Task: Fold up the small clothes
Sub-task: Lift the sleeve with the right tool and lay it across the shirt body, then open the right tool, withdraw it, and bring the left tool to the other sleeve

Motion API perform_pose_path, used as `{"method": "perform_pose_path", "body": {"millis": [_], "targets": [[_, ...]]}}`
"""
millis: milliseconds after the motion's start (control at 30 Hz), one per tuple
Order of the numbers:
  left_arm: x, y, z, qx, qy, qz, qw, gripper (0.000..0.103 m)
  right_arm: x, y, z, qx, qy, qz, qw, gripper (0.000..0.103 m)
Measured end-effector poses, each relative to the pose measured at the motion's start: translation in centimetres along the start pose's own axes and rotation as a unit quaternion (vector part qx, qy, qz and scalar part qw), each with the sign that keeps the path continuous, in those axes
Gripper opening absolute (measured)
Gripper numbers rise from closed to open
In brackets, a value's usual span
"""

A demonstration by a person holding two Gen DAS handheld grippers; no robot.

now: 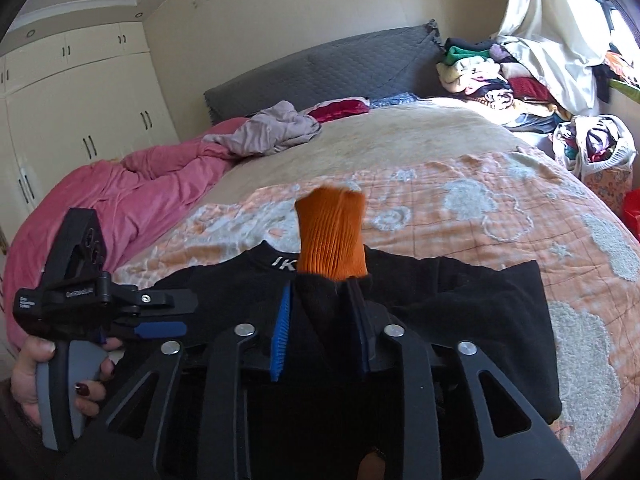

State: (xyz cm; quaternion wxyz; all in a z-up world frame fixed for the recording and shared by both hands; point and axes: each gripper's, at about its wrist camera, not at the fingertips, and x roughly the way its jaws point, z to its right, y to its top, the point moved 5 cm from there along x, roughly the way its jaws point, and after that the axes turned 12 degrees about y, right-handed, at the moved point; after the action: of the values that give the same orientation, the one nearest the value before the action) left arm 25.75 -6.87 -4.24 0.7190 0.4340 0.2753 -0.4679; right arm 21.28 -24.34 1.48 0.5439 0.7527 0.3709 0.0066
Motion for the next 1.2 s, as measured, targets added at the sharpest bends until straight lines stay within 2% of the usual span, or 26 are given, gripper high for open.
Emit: {"method": "perform_pose_path", "body": {"millis": [100,200,367,500,600,633,667,700,733,767,800,900,1100,1200], "targets": [[1.4,-0.9,0.3,-0.01,-0.025,-0.03,0.9992,0.094,-0.1,0.1,-0.5,-0.003,0.017,-0.002,1.0,0.035],[2.5,-1.7,0.9,-0.011,-0.041,-0.05,0.9978,0.089,-0.5,0.1,0.6,0.008,-0.006,-0.004,1.0,0.037],[4.8,-3.2,2.5,0.0,-0.041,-0.078,0.9961,0.06,-1.4,0.4,3.3,0.045,-0.04,-0.001,0.998,0.037],[6.0,-3.5,3.8,0.009,-0.034,-0.078,0.9963,0.059,-2.2,0.5,4.9,0.066,-0.053,0.008,0.996,0.045],[6.7,-3.6,4.7,0.019,-0.012,-0.069,0.9974,0.053,-2.7,0.7,5.9,0.075,-0.063,0.013,0.995,0.045],[6.9,-3.6,4.9,0.019,-0.008,-0.067,0.9976,0.04,-2.9,0.7,6.1,0.078,-0.064,0.014,0.995,0.045],[7.4,-3.6,5.1,0.018,-0.005,-0.068,0.9975,0.033,-3.1,0.7,6.3,0.08,-0.066,0.016,0.994,0.045],[7.7,-3.6,5.2,0.02,-0.002,-0.069,0.9974,0.032,-3.2,0.8,6.6,0.082,-0.071,0.017,0.994,0.045],[8.0,-3.5,5.4,0.028,0.004,-0.068,0.9973,0.026,-3.4,0.8,7.0,0.084,-0.078,0.019,0.993,0.046],[8.1,-3.5,5.5,0.035,0.011,-0.066,0.9971,0.015,-3.6,0.7,7.5,0.086,-0.086,0.021,0.992,0.046],[8.1,-3.5,5.6,0.041,0.014,-0.064,0.997,0.011,-3.7,0.7,8.0,0.093,-0.093,0.021,0.991,0.046],[7.0,-3.1,5.4,0.046,0.003,-0.057,0.9973,0.007,-4.5,0.4,9.8,0.122,-0.107,0.023,0.986,0.046],[1.5,-0.4,3.6,0.044,0.012,0.008,0.9989,0.006,-5.8,0.0,12.1,0.159,-0.129,0.026,0.978,0.047],[-1.8,0.6,2.8,0.06,0.031,0.047,0.9966,0.006,-5.7,-0.3,12.3,0.164,-0.132,0.022,0.977,0.047]]}}
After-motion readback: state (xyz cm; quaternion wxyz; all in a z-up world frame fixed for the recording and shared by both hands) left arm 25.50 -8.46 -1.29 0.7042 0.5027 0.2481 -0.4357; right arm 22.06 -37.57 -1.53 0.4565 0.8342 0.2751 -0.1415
